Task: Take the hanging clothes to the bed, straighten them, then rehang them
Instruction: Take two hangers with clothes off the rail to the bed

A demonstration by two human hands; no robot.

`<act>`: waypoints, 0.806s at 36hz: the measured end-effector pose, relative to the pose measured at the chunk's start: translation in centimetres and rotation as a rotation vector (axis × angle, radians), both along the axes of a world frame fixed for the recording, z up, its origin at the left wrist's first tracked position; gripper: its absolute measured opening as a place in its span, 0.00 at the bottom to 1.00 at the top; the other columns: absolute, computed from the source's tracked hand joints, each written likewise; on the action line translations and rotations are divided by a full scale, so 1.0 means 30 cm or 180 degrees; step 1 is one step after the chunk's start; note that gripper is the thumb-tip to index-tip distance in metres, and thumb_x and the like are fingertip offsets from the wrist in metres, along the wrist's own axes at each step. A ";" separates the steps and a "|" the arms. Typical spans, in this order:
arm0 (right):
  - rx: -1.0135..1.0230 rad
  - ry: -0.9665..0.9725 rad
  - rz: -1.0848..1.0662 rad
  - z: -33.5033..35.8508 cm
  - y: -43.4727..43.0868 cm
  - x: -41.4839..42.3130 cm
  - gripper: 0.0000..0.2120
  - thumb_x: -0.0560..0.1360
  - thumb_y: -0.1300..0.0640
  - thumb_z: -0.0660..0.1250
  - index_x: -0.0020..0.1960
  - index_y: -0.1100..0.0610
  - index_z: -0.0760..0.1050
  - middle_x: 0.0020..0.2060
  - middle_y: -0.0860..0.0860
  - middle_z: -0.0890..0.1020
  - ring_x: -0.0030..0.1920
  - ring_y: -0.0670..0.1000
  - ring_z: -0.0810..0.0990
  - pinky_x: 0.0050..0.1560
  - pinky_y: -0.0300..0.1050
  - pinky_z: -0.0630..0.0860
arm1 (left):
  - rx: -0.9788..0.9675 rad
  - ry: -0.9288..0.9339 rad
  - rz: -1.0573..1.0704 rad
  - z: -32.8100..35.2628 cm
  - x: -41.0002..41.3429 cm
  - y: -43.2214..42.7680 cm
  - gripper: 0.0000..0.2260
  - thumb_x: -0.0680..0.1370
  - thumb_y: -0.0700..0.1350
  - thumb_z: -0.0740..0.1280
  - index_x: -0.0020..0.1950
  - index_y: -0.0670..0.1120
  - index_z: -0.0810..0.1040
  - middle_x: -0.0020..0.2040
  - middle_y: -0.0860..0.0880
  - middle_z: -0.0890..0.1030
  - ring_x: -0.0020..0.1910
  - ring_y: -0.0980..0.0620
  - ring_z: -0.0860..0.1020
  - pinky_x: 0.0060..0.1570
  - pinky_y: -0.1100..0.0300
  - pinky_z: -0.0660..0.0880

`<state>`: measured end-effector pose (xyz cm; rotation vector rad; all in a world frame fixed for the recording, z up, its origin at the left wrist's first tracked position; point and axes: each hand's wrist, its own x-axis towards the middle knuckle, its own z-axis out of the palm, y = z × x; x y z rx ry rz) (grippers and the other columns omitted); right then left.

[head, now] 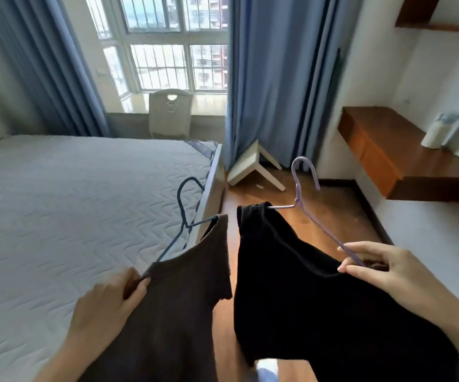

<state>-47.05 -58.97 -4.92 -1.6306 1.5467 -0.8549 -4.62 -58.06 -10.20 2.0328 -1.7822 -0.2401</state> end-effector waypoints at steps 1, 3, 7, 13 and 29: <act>-0.0044 0.0048 0.0045 -0.009 -0.063 -0.011 0.32 0.56 0.19 0.71 0.50 0.38 0.82 0.41 0.35 0.91 0.50 0.38 0.88 0.49 0.16 0.76 | 0.0051 -0.0067 0.0036 -0.020 -0.016 -0.038 0.14 0.75 0.54 0.66 0.31 0.53 0.68 0.30 0.53 0.74 0.36 0.45 0.76 0.35 0.54 0.72; 0.0059 0.0197 0.0152 -0.025 -0.206 -0.027 0.16 0.66 0.37 0.79 0.50 0.42 0.83 0.41 0.35 0.90 0.50 0.38 0.88 0.49 0.16 0.76 | 0.0164 -0.0093 0.0120 -0.059 -0.054 -0.127 0.14 0.75 0.55 0.65 0.31 0.54 0.68 0.31 0.53 0.74 0.38 0.45 0.77 0.36 0.54 0.72; 0.0031 0.0528 0.0368 -0.062 -0.540 -0.076 0.11 0.73 0.60 0.80 0.44 0.43 0.86 0.40 0.37 0.91 0.48 0.38 0.88 0.50 0.21 0.78 | 0.0350 -0.0044 0.0281 -0.118 -0.117 -0.349 0.14 0.75 0.56 0.64 0.31 0.53 0.68 0.31 0.53 0.76 0.41 0.45 0.79 0.36 0.55 0.70; -0.0122 0.0627 0.0634 0.004 -1.043 -0.103 0.10 0.72 0.60 0.81 0.41 0.44 0.88 0.42 0.44 0.91 0.39 0.42 0.87 0.55 0.42 0.80 | 0.0244 -0.0132 0.0548 -0.048 -0.141 -0.699 0.13 0.75 0.56 0.65 0.32 0.55 0.69 0.33 0.52 0.77 0.41 0.44 0.81 0.35 0.55 0.71; -0.0815 0.0172 0.1320 0.063 -2.335 -0.105 0.34 0.80 0.73 0.70 0.34 0.34 0.85 0.30 0.31 0.86 0.33 0.34 0.83 0.43 0.18 0.76 | -0.0323 -0.0307 0.1296 -0.062 -0.170 -1.518 0.08 0.74 0.45 0.68 0.35 0.48 0.73 0.25 0.54 0.72 0.26 0.45 0.74 0.28 0.57 0.69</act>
